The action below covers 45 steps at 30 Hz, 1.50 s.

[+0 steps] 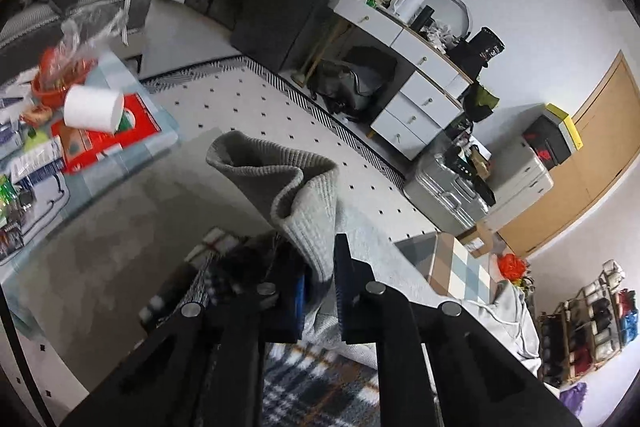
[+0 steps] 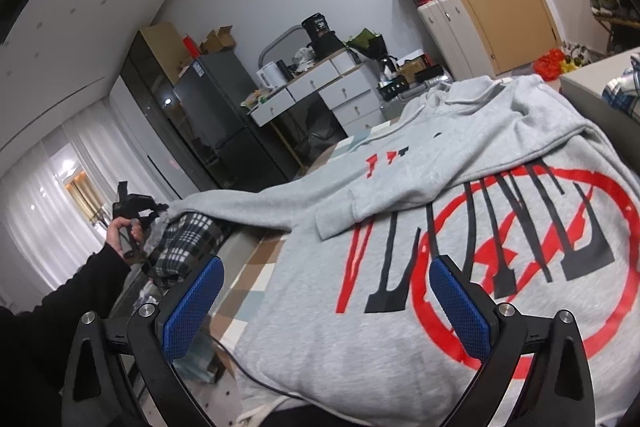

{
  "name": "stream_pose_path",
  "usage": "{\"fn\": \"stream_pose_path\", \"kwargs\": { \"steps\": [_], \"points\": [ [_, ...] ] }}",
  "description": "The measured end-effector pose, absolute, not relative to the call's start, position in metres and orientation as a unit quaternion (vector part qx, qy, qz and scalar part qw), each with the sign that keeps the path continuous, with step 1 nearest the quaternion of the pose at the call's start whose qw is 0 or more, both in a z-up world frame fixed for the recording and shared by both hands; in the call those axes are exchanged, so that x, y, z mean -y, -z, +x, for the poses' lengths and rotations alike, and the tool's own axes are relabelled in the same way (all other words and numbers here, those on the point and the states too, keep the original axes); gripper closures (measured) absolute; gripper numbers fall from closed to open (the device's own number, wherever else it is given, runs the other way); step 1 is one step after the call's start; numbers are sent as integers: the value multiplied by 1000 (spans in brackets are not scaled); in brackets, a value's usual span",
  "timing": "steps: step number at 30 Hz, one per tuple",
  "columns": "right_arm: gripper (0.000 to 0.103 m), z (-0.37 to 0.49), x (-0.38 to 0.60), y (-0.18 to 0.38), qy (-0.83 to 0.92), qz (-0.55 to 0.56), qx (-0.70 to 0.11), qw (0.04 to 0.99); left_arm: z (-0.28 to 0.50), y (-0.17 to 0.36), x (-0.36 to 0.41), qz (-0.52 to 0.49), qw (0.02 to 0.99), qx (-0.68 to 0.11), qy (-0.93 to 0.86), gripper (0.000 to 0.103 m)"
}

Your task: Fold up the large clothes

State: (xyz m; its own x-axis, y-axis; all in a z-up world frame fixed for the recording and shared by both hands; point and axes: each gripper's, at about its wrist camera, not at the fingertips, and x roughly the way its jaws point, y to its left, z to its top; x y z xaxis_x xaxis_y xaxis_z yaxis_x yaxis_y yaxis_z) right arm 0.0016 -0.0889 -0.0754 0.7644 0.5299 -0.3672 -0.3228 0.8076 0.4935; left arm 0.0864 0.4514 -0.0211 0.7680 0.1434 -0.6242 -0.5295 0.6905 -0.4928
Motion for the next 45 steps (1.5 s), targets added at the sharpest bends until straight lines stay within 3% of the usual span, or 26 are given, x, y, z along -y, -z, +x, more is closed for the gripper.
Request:
{"fn": "stream_pose_path", "kwargs": {
  "steps": [10, 17, 26, 33, 45],
  "points": [
    [0, -15, 111, 75, -228, 223, -243, 916, 117, -52, -388, -267, 920, -234, -165, 101],
    [0, -23, 138, 83, -227, 255, -230, 911, 161, -96, -296, -212, 946, -230, -86, 101],
    [0, -33, 170, 98, -227, 285, -225, 904, 217, -108, -144, -148, 954, -256, 47, 101],
    [0, -43, 196, 105, -218, 299, -211, 905, 264, -67, -16, -125, 934, -305, 139, 101],
    [0, -61, 258, 132, -169, 352, -217, 895, 285, 101, 167, -52, 853, -458, 244, 101]
  ]
}}
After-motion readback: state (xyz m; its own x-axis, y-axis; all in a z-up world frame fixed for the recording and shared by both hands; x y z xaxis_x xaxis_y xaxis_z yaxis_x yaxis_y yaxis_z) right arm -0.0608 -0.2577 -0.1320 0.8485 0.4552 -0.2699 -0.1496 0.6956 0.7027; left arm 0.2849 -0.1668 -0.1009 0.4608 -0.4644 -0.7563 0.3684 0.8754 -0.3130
